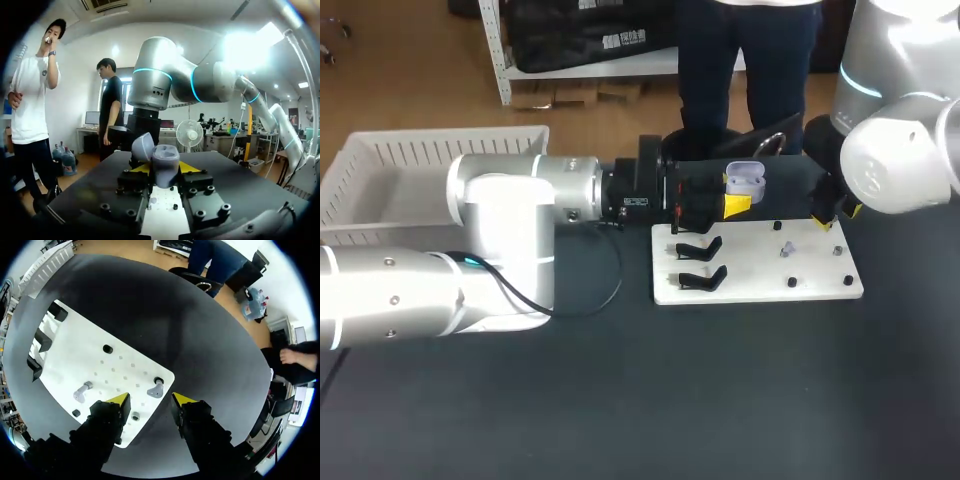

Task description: Pick up each earbud case from the left stands, insert the matching earbuds, close the lid, and place the case in the box.

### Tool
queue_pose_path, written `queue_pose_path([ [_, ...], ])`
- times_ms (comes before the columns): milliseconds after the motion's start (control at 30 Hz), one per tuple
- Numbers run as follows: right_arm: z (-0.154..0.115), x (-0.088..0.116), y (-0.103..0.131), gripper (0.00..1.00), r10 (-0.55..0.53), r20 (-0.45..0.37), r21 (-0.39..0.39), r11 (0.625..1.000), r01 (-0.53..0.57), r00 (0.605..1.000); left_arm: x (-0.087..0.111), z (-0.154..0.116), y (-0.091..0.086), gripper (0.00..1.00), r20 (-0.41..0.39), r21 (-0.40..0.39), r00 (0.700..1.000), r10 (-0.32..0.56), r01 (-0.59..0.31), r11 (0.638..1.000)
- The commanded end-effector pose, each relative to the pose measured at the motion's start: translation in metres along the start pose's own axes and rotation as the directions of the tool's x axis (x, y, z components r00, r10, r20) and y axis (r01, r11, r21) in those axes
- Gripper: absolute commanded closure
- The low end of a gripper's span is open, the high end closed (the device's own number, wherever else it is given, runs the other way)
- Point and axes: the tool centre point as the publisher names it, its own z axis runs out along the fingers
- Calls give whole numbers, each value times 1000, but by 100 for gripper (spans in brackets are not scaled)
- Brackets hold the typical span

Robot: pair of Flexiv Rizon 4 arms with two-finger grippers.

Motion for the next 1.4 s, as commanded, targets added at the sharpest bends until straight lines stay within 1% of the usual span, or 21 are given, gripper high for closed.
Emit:
queue_pose_path([
  [33,6,-1,-2,52,7,7,11,1000,-7,1000,0,0,1,100,2,2,1000,0,0,1000],
  [267,9,1,-3,52,22,23,12,1000,-22,999,0,0,1,100,2,2,1000,0,0,1000],
  [567,11,-2,-5,56,29,26,12,999,-29,999,0,0,1,100,2,2,1000,0,0,1000],
  [667,11,-3,-5,62,32,24,11,999,-32,999,0,0,1,100,2,2,1000,0,0,1000],
  [1000,12,-5,-5,63,43,23,11,999,-44,999,0,0,1,100,2,2,1000,0,0,1000],
  [1200,12,-7,-4,71,45,21,12,999,-46,999,0,0,1,100,2,2,1000,0,0,1000],
  [1267,13,-7,-5,73,45,18,12,999,-46,999,0,0,1,100,2,2,1000,0,0,1000],
  [1300,13,-7,-5,76,46,16,13,999,-46,999,0,0,1,100,2,2,1000,0,0,1000],
  [1333,13,-7,-5,78,46,15,13,999,-46,999,0,0,1,100,2,2,1000,0,0,1000],
  [1400,13,-7,-5,86,46,13,14,999,-46,999,0,0,1,100,2,2,1000,0,0,1000],
])
